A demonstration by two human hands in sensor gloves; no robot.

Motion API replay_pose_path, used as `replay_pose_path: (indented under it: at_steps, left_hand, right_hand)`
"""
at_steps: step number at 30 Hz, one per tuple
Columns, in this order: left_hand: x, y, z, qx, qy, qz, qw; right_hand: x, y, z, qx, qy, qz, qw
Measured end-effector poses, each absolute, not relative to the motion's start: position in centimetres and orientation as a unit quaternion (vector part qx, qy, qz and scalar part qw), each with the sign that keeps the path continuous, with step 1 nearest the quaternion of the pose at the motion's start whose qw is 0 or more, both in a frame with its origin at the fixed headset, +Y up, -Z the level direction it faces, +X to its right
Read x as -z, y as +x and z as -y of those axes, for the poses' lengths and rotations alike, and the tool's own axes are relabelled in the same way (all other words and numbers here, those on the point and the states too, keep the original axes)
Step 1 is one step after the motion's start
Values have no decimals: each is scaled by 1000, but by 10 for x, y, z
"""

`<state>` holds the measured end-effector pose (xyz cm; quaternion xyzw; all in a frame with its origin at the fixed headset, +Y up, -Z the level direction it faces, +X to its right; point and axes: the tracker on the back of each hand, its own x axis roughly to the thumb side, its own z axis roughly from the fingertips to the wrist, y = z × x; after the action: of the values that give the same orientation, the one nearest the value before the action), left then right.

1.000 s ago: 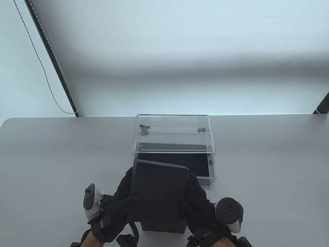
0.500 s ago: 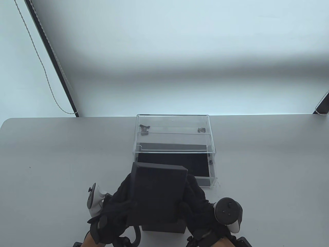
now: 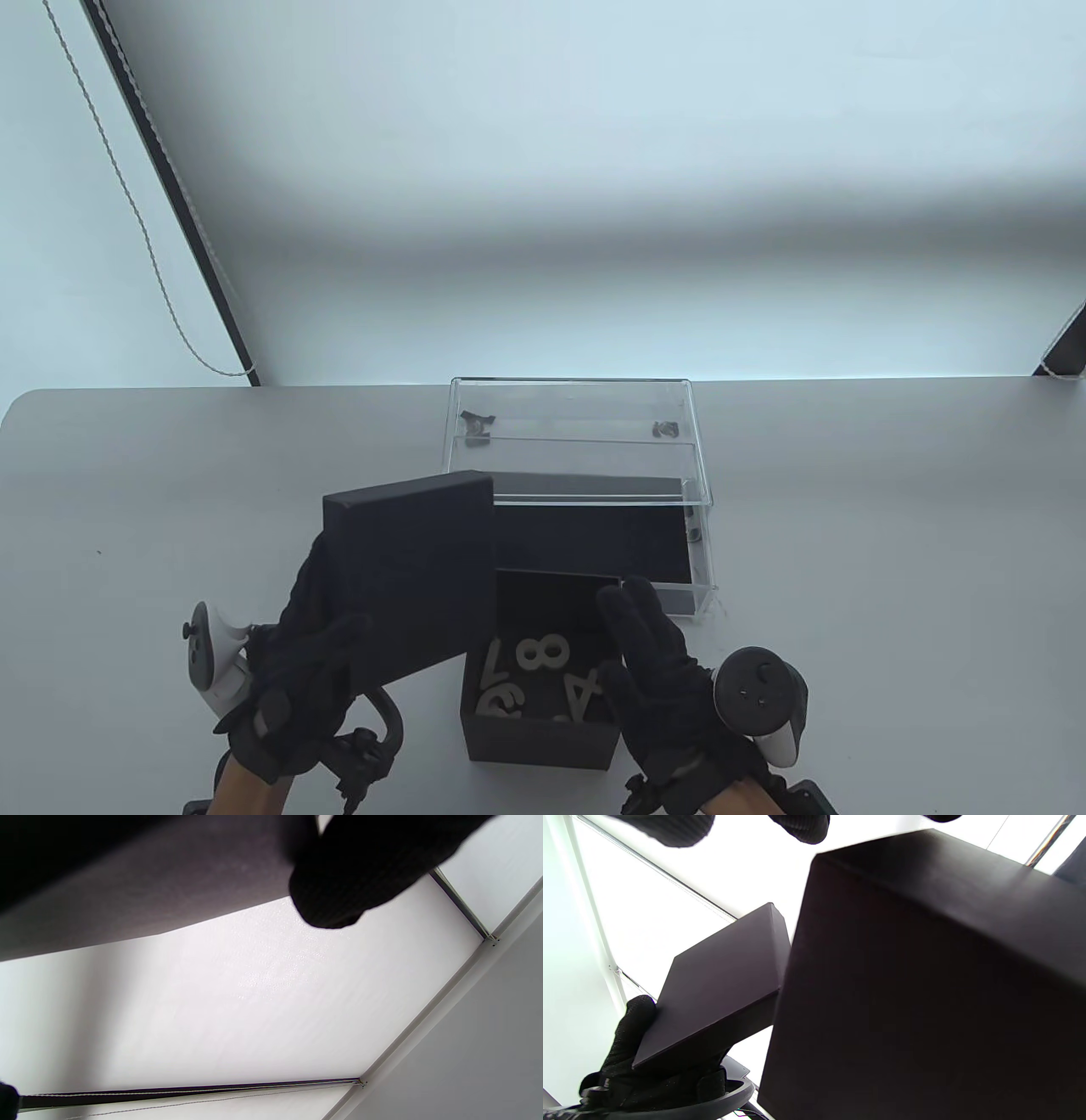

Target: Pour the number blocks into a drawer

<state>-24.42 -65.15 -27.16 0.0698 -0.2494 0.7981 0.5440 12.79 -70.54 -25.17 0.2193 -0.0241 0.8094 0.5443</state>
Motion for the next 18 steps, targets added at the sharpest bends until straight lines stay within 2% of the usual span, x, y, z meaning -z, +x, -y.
replay_pose_path:
  at_steps: [5, 13, 18]
  left_hand:
    - [278, -266, 659, -765, 105, 210, 600]
    - [286, -277, 672, -709, 114, 160, 677]
    - [291, -280, 683, -608, 109, 127, 776]
  right_hand:
    - [251, 128, 705, -810, 219, 24, 543]
    - [250, 127, 706, -811, 220, 21, 542]
    - [250, 126, 706, -812, 219, 20, 541]
